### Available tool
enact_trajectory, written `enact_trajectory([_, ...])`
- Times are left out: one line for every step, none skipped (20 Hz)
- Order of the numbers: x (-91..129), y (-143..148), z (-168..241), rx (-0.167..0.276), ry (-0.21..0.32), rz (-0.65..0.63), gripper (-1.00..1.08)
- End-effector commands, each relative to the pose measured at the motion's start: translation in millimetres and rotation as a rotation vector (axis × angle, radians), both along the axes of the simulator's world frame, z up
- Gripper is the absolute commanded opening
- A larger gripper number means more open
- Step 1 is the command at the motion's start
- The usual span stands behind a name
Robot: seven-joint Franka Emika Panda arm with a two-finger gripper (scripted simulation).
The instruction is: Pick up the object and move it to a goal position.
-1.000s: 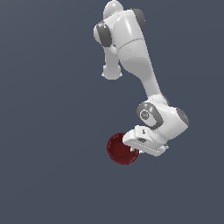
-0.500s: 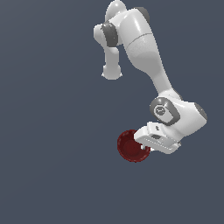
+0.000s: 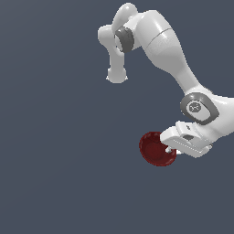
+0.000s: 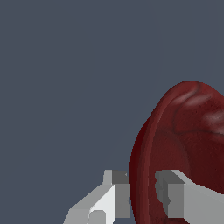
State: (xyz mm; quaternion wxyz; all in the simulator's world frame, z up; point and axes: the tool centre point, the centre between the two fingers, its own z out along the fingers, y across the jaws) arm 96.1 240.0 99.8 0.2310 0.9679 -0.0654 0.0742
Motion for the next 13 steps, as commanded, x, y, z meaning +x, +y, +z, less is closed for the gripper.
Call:
enact_trajectory([1, 12, 8, 0.0, -0.002, -0.001, -1.0])
enact_trajectory([1, 16, 10, 0.001, -0.001, -0.001, -1.0])
enact_trajectory([1, 20, 12, 0.001, -0.001, -0.001, -1.0])
enact_trajectory([1, 22, 13, 0.001, -0.001, -0.001, -1.0])
enact_trajectory([1, 25, 14, 0.001, -0.001, -0.001, -1.0])
enact_trajectory([1, 27, 15, 0.001, -0.001, -0.001, -1.0])
enact_trajectory([1, 29, 16, 0.002, -0.001, -0.001, -1.0])
enact_trajectory([1, 30, 17, 0.002, -0.001, -0.001, -1.0])
enact_trajectory([1, 31, 17, 0.002, -0.001, -0.001, -1.0])
enact_trajectory([1, 32, 18, 0.002, -0.001, -0.001, -1.0])
enact_trajectory([1, 33, 18, 0.002, -0.001, -0.001, -1.0])
enact_trajectory([1, 33, 18, 0.002, -0.001, -0.001, -1.0])
enact_trajectory([1, 33, 18, 0.002, -0.001, -0.001, -1.0])
